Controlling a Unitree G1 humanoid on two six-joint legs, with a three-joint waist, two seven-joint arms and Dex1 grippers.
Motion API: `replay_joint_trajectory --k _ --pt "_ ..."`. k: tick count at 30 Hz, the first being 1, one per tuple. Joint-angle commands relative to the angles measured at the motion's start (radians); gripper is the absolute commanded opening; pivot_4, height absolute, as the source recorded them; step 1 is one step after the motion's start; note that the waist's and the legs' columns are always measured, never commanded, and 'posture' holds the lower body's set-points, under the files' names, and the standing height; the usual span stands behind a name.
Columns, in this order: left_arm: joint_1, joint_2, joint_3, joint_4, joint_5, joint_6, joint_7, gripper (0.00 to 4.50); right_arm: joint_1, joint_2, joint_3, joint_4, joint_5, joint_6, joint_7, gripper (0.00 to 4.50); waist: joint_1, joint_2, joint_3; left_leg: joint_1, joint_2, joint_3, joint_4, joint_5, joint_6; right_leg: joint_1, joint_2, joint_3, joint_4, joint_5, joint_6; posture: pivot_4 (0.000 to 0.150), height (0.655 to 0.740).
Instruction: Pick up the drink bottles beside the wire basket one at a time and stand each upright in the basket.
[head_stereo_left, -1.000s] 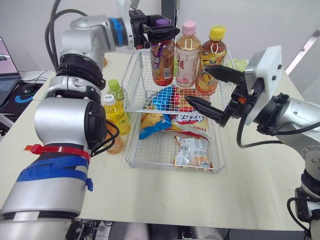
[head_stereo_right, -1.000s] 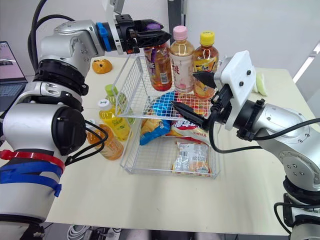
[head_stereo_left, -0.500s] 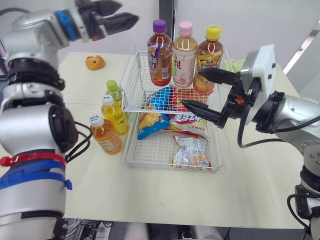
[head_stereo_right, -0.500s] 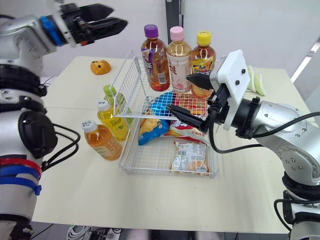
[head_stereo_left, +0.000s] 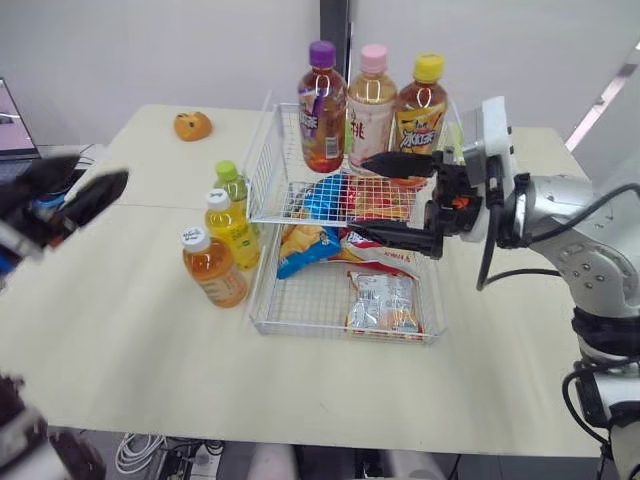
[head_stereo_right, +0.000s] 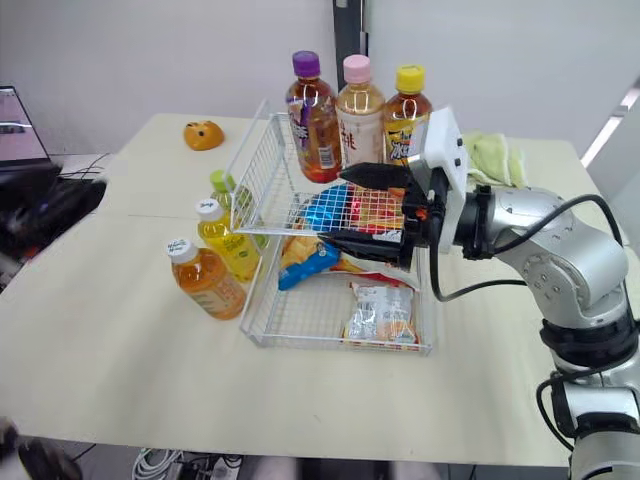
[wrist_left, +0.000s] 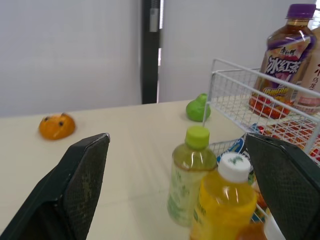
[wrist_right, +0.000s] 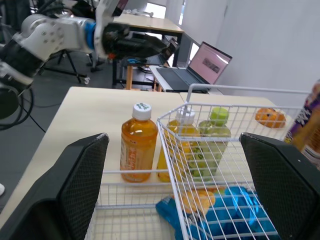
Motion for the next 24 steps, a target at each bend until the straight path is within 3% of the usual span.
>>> replay_joint_trajectory --k 1,6,12,18,24 --pt "0.213 -0.13 0.171 -0.297 -0.198 0.069 0.094 4.49 -0.038 0.018 0.008 0.046 -0.025 -0.057 0.087 4.5 0.004 -0.001 0.0 0.001 0.0 0.0 0.0 0.0 0.0 0.001 0.0 0.0 0.0 0.0 0.0 0.15 0.74" --pt "0.595 -0.351 0.234 -0.545 -0.46 0.033 0.203 4.49 -0.069 0.05 0.025 0.093 -0.026 -0.064 0.179 4.5 0.002 -0.002 -0.001 0.013 -0.001 -0.003 -0.002 -0.004 0.006 0.017 0.0 0.0 -0.006 0.0 0.0 0.15 0.74" --pt "0.761 -0.395 0.136 -0.581 -0.493 -0.117 0.258 4.49 -0.079 0.071 0.041 0.103 -0.032 -0.053 0.234 4.5 -0.013 0.006 -0.003 0.015 -0.003 -0.002 -0.002 -0.005 0.007 0.016 0.0 0.004 -0.005 0.0 0.0 0.15 0.74" --pt "0.7 -0.313 0.006 -0.524 -0.432 -0.226 0.317 4.49 -0.074 0.075 0.031 0.089 -0.042 -0.039 0.212 4.5 -0.019 0.005 -0.003 0.014 -0.003 -0.001 -0.004 -0.005 0.007 0.014 0.001 0.006 -0.005 0.0 0.0 0.15 0.74" --pt "0.451 -0.148 -0.215 -0.373 -0.265 -0.263 0.411 4.49 -0.048 0.055 -0.007 0.016 -0.031 0.008 0.136 4.5 0.0 0.006 -0.003 0.014 -0.003 -0.002 -0.004 -0.005 0.006 0.014 0.001 0.005 -0.003 0.0 0.0 0.15 0.74"
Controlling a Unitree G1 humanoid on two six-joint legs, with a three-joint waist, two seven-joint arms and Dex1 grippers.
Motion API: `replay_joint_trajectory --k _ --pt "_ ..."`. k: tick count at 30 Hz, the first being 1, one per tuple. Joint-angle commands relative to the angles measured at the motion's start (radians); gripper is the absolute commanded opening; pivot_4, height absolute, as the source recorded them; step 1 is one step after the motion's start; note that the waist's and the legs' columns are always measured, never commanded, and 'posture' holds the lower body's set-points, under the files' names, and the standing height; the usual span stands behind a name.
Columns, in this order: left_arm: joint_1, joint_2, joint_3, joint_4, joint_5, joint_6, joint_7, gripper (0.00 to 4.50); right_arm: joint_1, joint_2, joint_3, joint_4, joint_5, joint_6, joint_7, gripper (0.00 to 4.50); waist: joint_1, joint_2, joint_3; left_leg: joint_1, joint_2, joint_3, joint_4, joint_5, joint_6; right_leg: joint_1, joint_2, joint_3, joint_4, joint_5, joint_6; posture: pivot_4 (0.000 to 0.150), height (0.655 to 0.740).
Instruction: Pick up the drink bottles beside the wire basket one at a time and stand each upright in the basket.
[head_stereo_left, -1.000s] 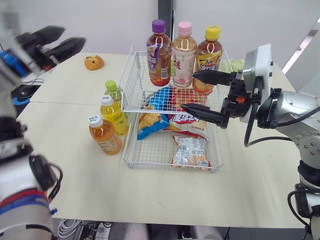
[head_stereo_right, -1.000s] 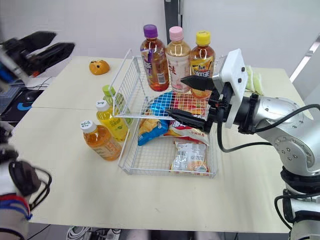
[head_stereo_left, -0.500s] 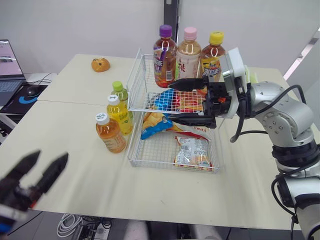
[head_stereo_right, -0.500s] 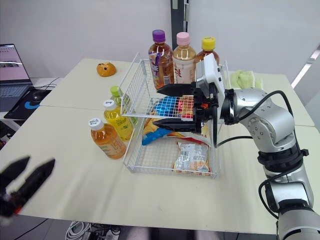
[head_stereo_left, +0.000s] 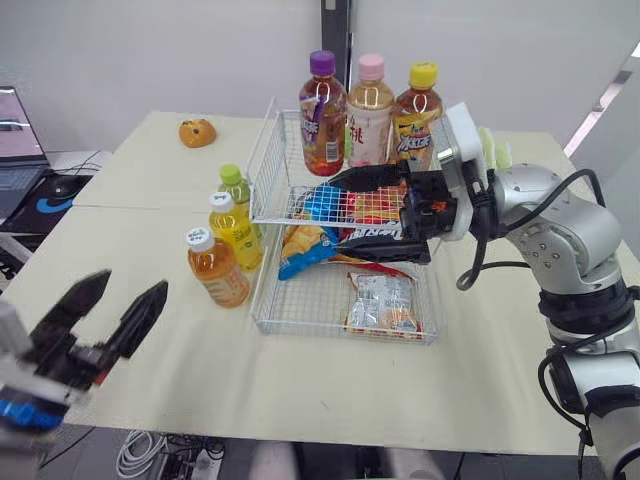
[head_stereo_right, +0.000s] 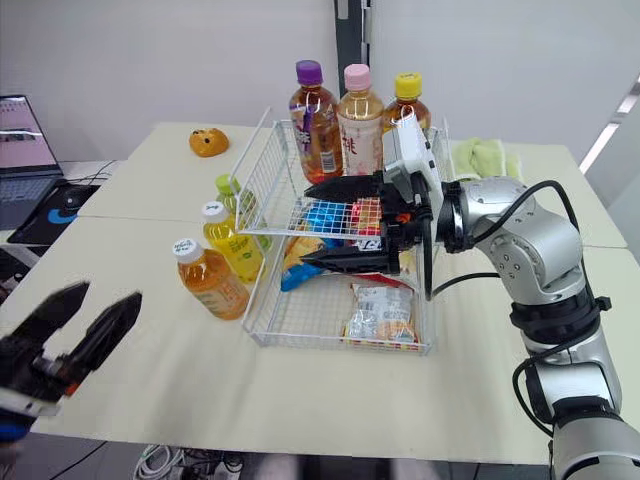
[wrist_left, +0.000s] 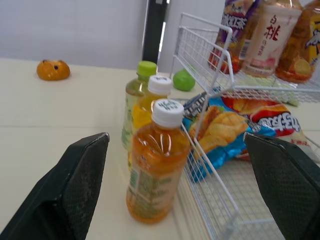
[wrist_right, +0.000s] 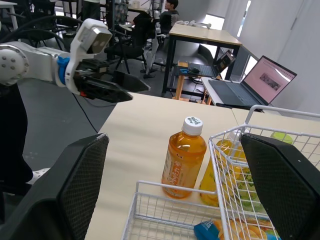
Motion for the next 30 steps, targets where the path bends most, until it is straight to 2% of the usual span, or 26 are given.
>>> replay_joint_trajectory --k 1,8,12,18,21,28,30 --pt "-0.105 0.074 -0.12 0.071 0.092 -0.029 0.046 4.49 0.008 -0.021 -0.062 -0.073 0.018 0.023 -0.046 4.5 0.003 0.0 0.0 0.0 0.0 0.0 0.0 0.0 0.0 0.0 0.0 0.0 0.0 0.0 0.0 0.15 0.74" --pt "-0.283 0.129 -0.314 0.184 0.187 -0.046 0.051 4.49 0.036 -0.043 -0.097 -0.146 0.037 0.072 -0.113 4.5 0.002 0.0 0.0 -0.002 0.0 0.0 0.0 0.0 0.0 -0.001 -0.001 -0.001 -0.001 0.0 0.0 0.15 0.74" --pt "-0.354 0.147 -0.431 0.257 0.296 -0.097 0.018 4.49 0.053 -0.058 -0.117 -0.186 0.046 0.1 -0.146 4.5 0.0 0.0 0.0 -0.001 0.0 0.0 -0.001 0.0 0.0 -0.001 0.0 -0.001 -0.001 0.0 0.0 0.15 0.74" --pt "-0.404 0.142 -0.471 0.305 0.336 -0.109 0.01 4.49 0.065 -0.069 -0.133 -0.22 0.06 0.125 -0.184 4.5 0.0 0.0 0.0 -0.002 0.0 0.0 -0.002 0.0 0.0 -0.001 -0.001 -0.001 -0.002 0.0 0.0 0.15 0.74" --pt "-0.414 0.135 -0.474 0.318 0.343 -0.108 0.01 3.9 0.055 -0.065 -0.127 -0.22 0.062 0.133 -0.2 4.5 0.001 0.0 0.0 -0.002 0.0 0.0 -0.005 0.0 0.0 -0.001 -0.001 -0.002 -0.004 0.0 0.0 0.15 0.74" --pt "-0.409 0.133 -0.475 0.321 0.342 -0.113 0.0 1.72 0.048 -0.062 -0.115 -0.216 0.06 0.132 -0.219 4.5 0.002 0.0 0.0 -0.002 0.0 0.001 -0.013 0.001 -0.001 -0.001 0.0 -0.003 -0.012 0.0 0.001 0.15 0.74" --pt "-0.406 0.133 -0.472 0.32 0.34 -0.11 0.001 1.39 0.048 -0.064 -0.114 -0.215 0.059 0.13 -0.219 4.5 0.003 0.0 0.0 -0.002 0.0 0.001 -0.014 0.001 -0.001 -0.001 0.0 -0.003 -0.013 0.0 0.001 0.15 0.74"
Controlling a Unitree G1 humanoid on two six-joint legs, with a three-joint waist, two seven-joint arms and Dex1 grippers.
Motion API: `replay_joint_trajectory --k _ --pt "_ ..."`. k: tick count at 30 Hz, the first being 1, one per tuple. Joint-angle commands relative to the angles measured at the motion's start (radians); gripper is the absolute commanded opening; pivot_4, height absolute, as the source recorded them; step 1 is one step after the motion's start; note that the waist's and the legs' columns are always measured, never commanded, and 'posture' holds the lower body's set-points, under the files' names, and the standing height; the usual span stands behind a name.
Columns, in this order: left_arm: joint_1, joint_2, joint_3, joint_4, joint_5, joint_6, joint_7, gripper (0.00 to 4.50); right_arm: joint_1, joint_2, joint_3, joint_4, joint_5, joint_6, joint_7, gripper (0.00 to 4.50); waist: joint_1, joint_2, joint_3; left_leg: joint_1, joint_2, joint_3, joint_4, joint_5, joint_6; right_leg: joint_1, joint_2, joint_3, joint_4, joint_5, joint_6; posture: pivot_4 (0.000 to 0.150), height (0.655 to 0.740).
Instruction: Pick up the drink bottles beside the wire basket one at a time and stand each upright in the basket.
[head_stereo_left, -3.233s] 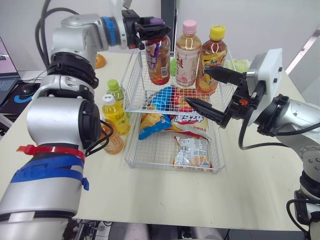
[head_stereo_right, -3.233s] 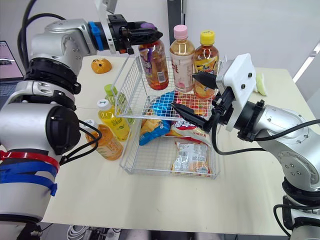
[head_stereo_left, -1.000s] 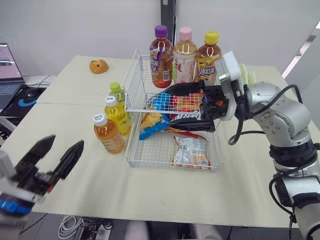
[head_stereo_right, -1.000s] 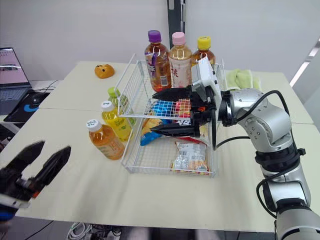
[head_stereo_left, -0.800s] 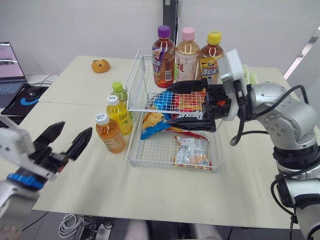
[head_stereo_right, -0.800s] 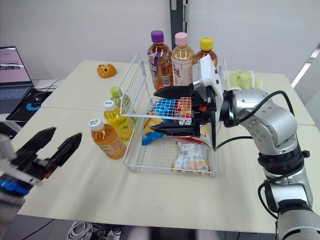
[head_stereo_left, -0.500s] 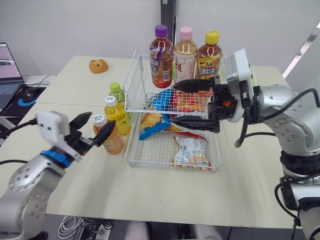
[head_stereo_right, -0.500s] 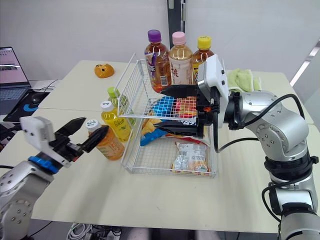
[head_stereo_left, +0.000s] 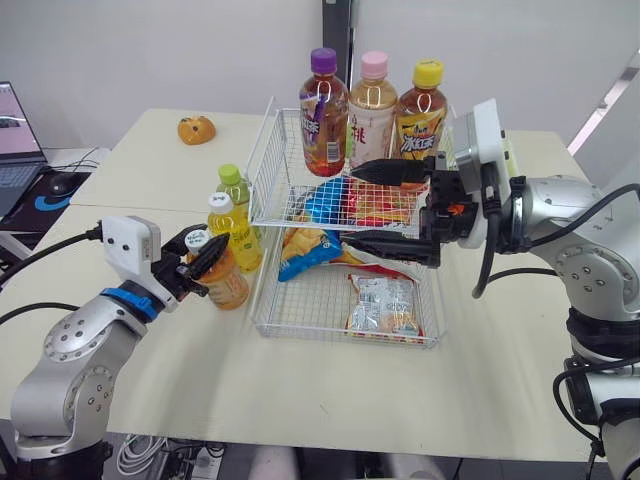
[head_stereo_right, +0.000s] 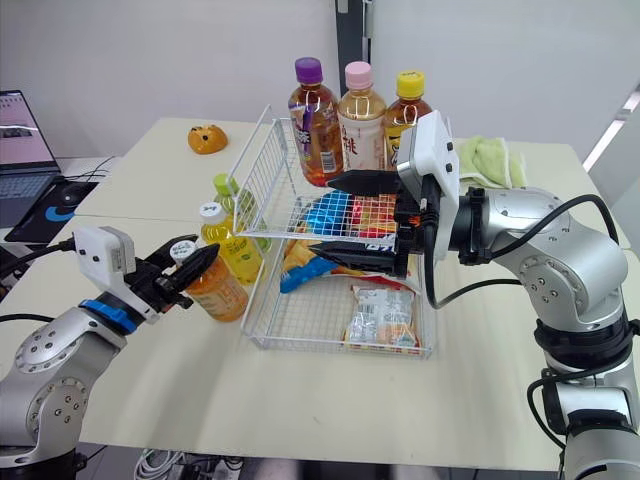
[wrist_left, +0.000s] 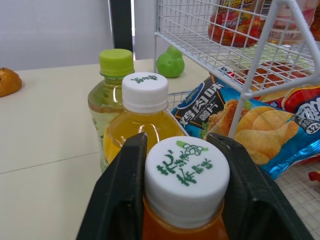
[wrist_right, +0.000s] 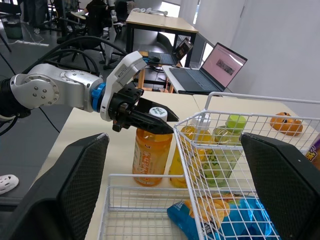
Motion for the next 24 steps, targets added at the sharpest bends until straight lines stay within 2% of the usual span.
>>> replay_joint_trajectory --k 1,5,8,12,16,21,24 --pt "0.004 0.001 0.003 -0.019 -0.007 -0.006 -0.011 1.39 -0.025 -0.005 -0.016 -0.021 0.004 -0.008 -0.005 4.5 0.001 0.0 0.0 0.0 0.0 0.0 0.0 0.0 0.0 0.0 0.0 0.0 0.0 0.0 0.0 0.15 0.74" --pt "0.017 0.004 0.028 -0.047 -0.042 0.007 -0.018 1.39 -0.026 -0.005 -0.014 -0.017 -0.001 -0.014 -0.005 4.5 0.0 0.0 0.0 -0.001 0.0 0.0 0.0 0.0 0.0 0.0 0.0 0.0 -0.001 0.0 0.0 0.15 0.74" --pt "-0.006 0.045 0.108 -0.064 -0.163 0.059 -0.046 1.39 -0.029 -0.004 -0.012 -0.006 -0.006 -0.02 -0.001 4.5 -0.001 0.0 0.0 0.0 0.0 0.0 0.0 0.0 0.0 0.0 0.0 0.0 -0.001 0.0 0.0 0.15 0.74" --pt "-0.101 0.227 0.252 -0.006 -0.374 0.192 -0.133 1.39 -0.039 0.002 0.001 0.02 -0.017 -0.033 0.01 4.5 -0.001 -0.005 0.005 -0.001 0.001 -0.001 0.0 0.0 0.0 -0.001 0.0 -0.002 -0.001 0.0 0.0 0.15 0.74" --pt "-0.248 0.422 0.305 0.101 -0.547 0.322 -0.196 1.39 -0.043 0.009 0.01 0.041 -0.036 -0.054 0.023 4.5 0.0 -0.005 0.006 -0.002 0.001 -0.001 0.0 0.001 -0.001 -0.001 0.0 -0.003 -0.001 0.0 0.0 0.15 0.74" --pt "-0.511 0.657 0.232 0.289 -0.663 0.434 -0.322 1.39 -0.044 0.018 0.02 0.067 -0.083 -0.092 0.024 4.5 0.0 -0.004 0.008 -0.002 -0.001 0.0 0.0 0.003 -0.005 -0.001 -0.001 -0.002 -0.003 -0.001 0.002 0.15 0.74" --pt "-0.67 0.717 0.131 0.385 -0.656 0.451 -0.39 1.39 -0.043 0.025 0.018 0.08 -0.103 -0.104 0.018 4.5 0.001 -0.003 0.008 -0.002 -0.001 0.0 -0.001 0.003 -0.005 -0.001 0.0 -0.002 -0.004 -0.001 0.002 0.15 0.74"
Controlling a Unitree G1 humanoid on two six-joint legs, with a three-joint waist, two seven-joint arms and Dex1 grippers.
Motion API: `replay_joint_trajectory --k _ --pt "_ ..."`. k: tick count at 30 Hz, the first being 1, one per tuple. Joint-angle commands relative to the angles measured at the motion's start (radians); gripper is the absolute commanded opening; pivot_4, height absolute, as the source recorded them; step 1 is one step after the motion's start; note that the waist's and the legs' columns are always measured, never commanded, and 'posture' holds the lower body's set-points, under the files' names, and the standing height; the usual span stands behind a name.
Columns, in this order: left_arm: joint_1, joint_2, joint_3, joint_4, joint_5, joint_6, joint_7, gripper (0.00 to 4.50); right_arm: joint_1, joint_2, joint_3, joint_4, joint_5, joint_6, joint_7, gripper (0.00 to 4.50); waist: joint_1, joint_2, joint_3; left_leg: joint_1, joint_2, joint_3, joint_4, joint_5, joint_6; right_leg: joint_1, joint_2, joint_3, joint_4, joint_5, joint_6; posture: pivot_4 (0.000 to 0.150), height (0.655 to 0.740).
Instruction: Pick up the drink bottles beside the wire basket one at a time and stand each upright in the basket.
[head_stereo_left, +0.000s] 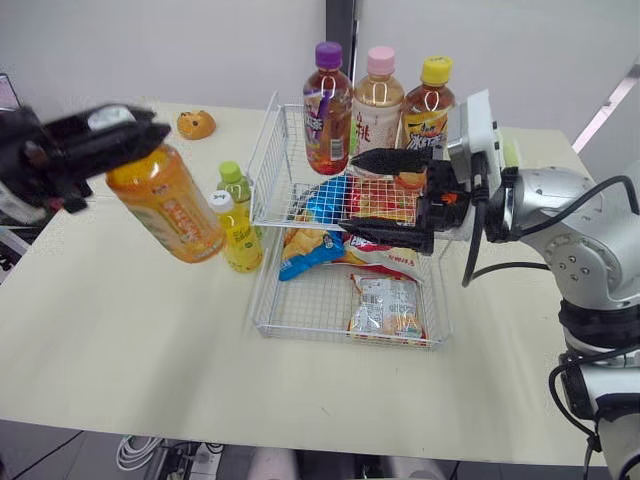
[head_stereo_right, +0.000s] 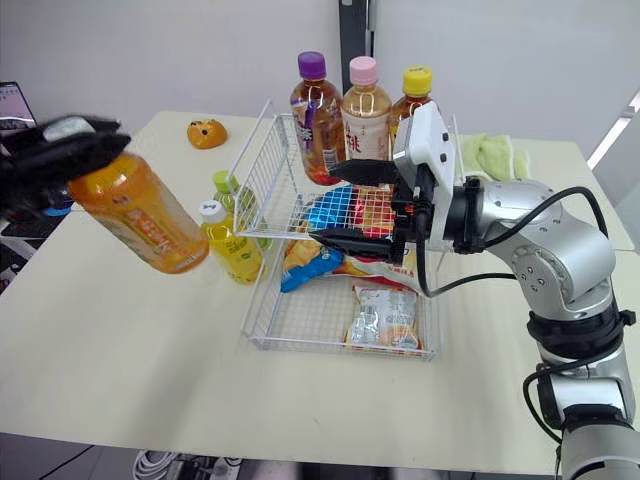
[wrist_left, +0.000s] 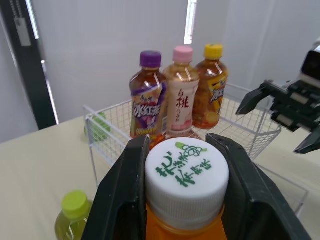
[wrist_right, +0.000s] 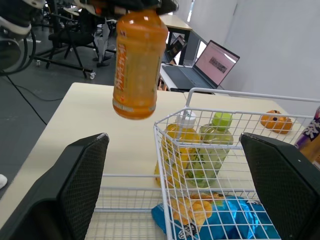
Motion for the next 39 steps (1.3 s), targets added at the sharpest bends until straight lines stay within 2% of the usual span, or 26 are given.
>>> replay_joint_trajectory --k 1,5,8,12,15,20,27,32,39 --pt "-0.199 0.063 -0.099 0.112 -0.008 0.004 -0.096 1.39 -0.011 0.005 -0.013 0.0 -0.024 -0.032 -0.007 4.5 0.0 0.001 0.0 0.0 0.0 0.0 0.0 0.0 0.0 0.0 0.0 0.0 0.0 0.0 0.0 0.15 0.74" --pt "-0.517 0.026 -0.31 0.239 0.082 0.019 -0.229 1.39 -0.004 0.004 -0.021 -0.006 -0.054 -0.031 -0.039 4.5 0.003 0.001 0.001 0.0 -0.001 0.001 0.0 0.0 0.0 -0.001 0.0 0.0 0.0 0.0 0.0 0.15 0.74" --pt "-0.682 -0.035 -0.431 0.328 0.184 0.004 -0.339 1.39 0.009 0.001 -0.041 -0.021 -0.055 -0.018 -0.07 4.5 0.005 0.001 0.001 -0.001 -0.002 0.001 0.001 0.0 0.0 -0.001 0.0 0.001 0.002 0.0 0.001 0.15 0.74" --pt "-0.858 -0.186 -0.528 0.445 0.294 -0.039 -0.447 1.39 0.031 -0.021 -0.072 -0.066 -0.055 0.018 -0.128 4.5 0.01 0.001 0.001 -0.002 -0.002 0.001 0.002 0.0 0.0 -0.003 0.0 0.002 0.003 -0.001 0.001 0.15 0.74" --pt "-0.933 -0.313 -0.582 0.518 0.391 -0.126 -0.517 1.39 0.063 -0.045 -0.11 -0.12 -0.047 0.058 -0.179 4.5 0.019 0.001 0.001 -0.005 -0.002 0.001 0.003 0.0 0.0 -0.006 0.0 0.002 0.003 0.0 0.001 0.15 0.74" --pt "-0.968 -0.501 -0.612 0.631 0.517 -0.28 -0.594 1.39 0.12 -0.081 -0.181 -0.237 -0.02 0.153 -0.284 4.5 0.023 0.002 0.002 -0.012 -0.002 0.001 0.004 0.001 -0.001 -0.013 0.0 0.003 0.004 0.0 0.0 0.15 0.74" --pt "-0.92 -0.735 -0.642 0.73 0.66 -0.501 -0.653 1.39 0.208 -0.131 -0.325 -0.406 0.08 0.316 -0.424 4.5 0.02 0.004 0.003 -0.014 -0.002 0.002 0.004 0.001 -0.001 -0.016 0.0 0.003 0.004 0.0 0.0 0.15 0.74" --pt "-0.924 -0.873 -0.634 0.828 0.727 -0.619 -0.639 1.39 0.252 -0.151 -0.438 -0.493 0.18 0.422 -0.525 4.5 0.022 0.004 0.003 -0.015 -0.003 0.001 0.005 0.001 -0.001 -0.015 0.0 0.003 0.005 0.0 0.0 0.15 0.74" --pt "-0.942 -1.001 -0.63 0.944 0.803 -0.717 -0.623 1.39 0.301 -0.181 -0.565 -0.567 0.337 0.509 -0.665 4.5 0.024 0.004 0.003 -0.015 -0.005 -0.001 0.004 0.001 -0.001 -0.015 -0.001 0.003 0.004 0.0 0.0 0.15 0.74"
